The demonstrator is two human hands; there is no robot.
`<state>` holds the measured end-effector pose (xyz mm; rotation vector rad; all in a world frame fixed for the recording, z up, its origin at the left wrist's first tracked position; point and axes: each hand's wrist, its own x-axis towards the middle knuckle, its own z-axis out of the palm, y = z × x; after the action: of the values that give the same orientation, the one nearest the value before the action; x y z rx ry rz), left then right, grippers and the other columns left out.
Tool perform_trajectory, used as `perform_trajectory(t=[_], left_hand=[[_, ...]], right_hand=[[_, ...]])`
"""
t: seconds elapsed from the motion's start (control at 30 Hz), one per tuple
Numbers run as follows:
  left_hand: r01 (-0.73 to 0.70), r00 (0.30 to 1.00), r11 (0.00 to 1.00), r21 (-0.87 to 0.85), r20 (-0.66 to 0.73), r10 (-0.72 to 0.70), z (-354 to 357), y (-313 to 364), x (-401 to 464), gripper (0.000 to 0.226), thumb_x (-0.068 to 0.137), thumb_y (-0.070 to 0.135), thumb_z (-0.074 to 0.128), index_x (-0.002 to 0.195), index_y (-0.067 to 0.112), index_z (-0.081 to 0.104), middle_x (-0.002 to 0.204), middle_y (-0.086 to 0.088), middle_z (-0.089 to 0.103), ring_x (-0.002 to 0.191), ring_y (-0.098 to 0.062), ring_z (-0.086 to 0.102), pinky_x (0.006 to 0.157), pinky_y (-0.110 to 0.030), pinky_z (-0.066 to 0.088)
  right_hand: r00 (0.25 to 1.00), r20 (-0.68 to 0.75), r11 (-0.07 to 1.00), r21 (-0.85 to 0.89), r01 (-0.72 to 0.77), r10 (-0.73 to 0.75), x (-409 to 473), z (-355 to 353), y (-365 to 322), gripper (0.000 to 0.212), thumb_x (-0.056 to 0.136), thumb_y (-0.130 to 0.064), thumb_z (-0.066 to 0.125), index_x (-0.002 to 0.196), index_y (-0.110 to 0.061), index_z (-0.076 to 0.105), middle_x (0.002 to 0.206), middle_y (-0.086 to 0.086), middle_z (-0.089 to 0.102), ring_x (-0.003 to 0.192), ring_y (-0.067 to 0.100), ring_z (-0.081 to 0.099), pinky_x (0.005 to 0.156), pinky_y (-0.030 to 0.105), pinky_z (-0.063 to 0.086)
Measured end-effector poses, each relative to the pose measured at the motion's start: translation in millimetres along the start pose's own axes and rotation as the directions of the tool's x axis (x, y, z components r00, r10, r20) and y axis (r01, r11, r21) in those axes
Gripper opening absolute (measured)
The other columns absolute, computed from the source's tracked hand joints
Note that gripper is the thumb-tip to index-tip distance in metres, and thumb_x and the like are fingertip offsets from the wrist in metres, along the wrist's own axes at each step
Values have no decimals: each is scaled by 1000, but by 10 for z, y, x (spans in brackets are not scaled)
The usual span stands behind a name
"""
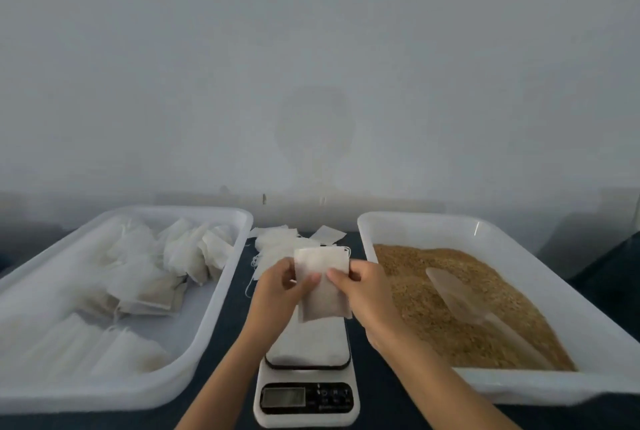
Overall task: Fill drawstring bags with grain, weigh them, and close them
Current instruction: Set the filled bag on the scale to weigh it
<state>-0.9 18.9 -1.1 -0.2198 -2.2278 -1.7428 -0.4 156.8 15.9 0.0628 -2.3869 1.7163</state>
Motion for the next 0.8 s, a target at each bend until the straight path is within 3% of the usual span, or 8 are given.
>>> perform_trajectory(t=[0.07,0.17,0.3,0.43,0.5,0.63,0.8], left_hand=[[16,1000,997,72,-19,-15,-50,-140,-33,17,84,17,69,74,13,56,70,1,62,69,-15,59,57,-21,45],[56,998,971,232,-45,-47,-52,-301,-42,23,84,22,69,70,15,51,66,0,57,62,-12,53,54,-20,41],[30,999,905,424,-37,-16,1,-450,-10,35,84,26,68,65,21,39,63,5,46,57,-7,40,50,-18,27],[11,1000,864,503,-7,-8,-9,-536,53,24,86,29,66,79,17,46,77,-2,59,73,-16,54,59,-23,36],[-1,1000,865,501,-1,2,-53,-585,78,21,86,28,66,87,19,47,84,3,59,81,-13,56,62,-21,36],[14,996,932,362,-90,20,-209,-651,92,19,84,15,69,91,15,51,87,4,60,82,-9,57,65,-7,40],[131,980,950,283,-179,-82,-388,-744,39,12,89,7,59,94,11,49,89,-2,57,86,-17,54,75,-18,35]], right_hand=[[999,-15,995,-97,29,-30,-11,137,106,25,88,-21,64,84,4,64,82,19,66,75,24,63,70,43,52],[996,-12,969,-233,87,-92,-8,262,267,24,88,-24,65,84,0,65,81,11,67,77,24,64,72,42,53],[991,16,952,-277,132,-133,17,307,433,23,86,-20,66,87,3,66,85,13,68,82,26,64,75,45,50],[990,46,957,-252,143,-136,34,297,517,20,87,-17,65,93,2,66,89,12,69,86,26,64,79,43,50],[989,49,961,-234,148,-140,51,285,560,16,89,-17,63,92,-1,64,89,7,67,87,22,63,82,39,49],[993,-23,988,-108,115,-118,88,213,631,21,92,-9,57,113,-11,58,104,-6,62,102,8,58,91,22,44],[994,-84,997,-30,74,-76,116,166,739,26,93,-6,53,118,-12,52,104,0,61,98,6,56,85,16,41]])
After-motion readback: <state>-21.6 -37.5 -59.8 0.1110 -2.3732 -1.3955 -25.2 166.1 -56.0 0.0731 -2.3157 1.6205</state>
